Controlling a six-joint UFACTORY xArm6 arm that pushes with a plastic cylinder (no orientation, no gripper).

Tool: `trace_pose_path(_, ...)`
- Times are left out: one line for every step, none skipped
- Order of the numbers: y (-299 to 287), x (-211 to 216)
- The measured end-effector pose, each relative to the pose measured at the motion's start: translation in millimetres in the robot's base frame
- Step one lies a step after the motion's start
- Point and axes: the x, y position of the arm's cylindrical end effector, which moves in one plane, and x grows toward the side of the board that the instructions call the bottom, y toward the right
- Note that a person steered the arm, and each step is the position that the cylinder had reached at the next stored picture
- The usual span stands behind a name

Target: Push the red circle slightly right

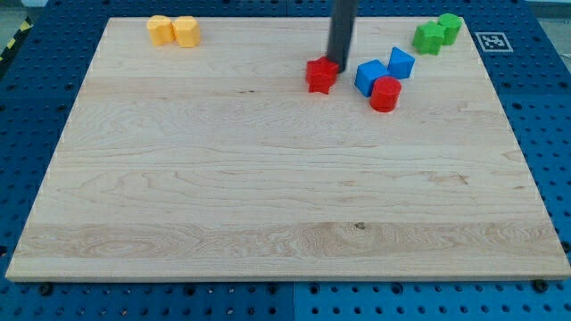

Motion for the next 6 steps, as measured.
trace_pose_path(-35.5, 10.3)
trace_pose_path(-39.7, 36.5)
trace_pose_path(-27.6, 46.1)
trace_pose_path(-4.7, 46.2)
trace_pose_path(25.0, 49.0)
trace_pose_path(51.0, 70.1)
